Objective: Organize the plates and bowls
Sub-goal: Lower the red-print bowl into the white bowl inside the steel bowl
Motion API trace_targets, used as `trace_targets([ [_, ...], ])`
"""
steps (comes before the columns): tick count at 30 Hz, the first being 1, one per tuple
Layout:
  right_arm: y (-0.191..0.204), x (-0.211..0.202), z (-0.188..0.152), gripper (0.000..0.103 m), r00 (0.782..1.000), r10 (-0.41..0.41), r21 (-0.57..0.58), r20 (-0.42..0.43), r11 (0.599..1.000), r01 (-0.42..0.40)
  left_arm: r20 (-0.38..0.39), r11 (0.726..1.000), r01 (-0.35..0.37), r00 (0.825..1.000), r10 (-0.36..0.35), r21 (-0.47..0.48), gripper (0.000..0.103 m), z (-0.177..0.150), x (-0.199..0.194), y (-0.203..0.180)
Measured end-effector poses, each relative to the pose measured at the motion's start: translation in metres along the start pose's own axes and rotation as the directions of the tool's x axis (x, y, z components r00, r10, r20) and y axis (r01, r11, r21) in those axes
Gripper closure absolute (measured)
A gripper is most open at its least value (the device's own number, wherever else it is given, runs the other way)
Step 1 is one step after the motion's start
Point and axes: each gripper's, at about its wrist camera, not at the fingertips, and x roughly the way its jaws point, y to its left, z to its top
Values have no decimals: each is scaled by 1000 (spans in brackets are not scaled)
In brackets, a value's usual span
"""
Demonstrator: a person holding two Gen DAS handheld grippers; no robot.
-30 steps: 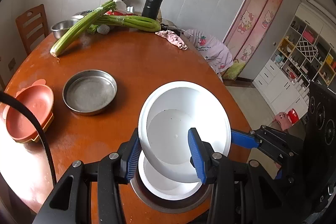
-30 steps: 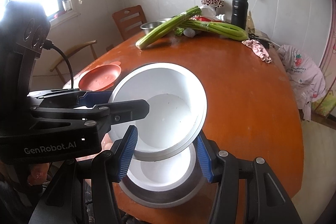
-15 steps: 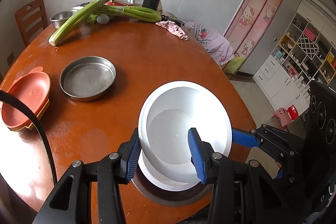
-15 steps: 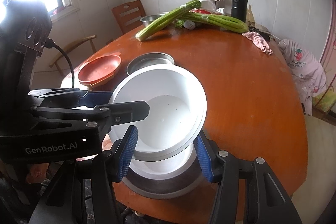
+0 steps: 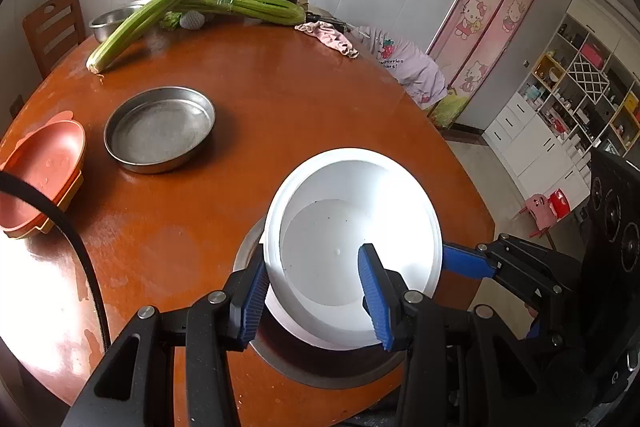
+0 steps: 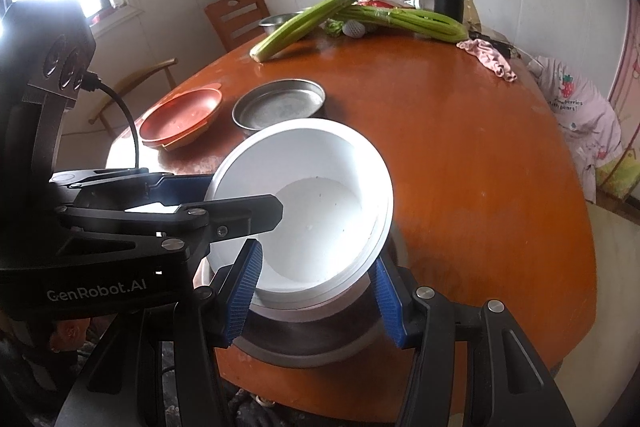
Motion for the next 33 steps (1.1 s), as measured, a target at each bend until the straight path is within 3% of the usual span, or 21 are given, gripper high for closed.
trace_targets([
  [33, 4, 8, -10, 46, 1000, 1, -14, -30, 1000, -1, -34, 999, -33, 999, 33, 13, 59, -12, 5, 1],
])
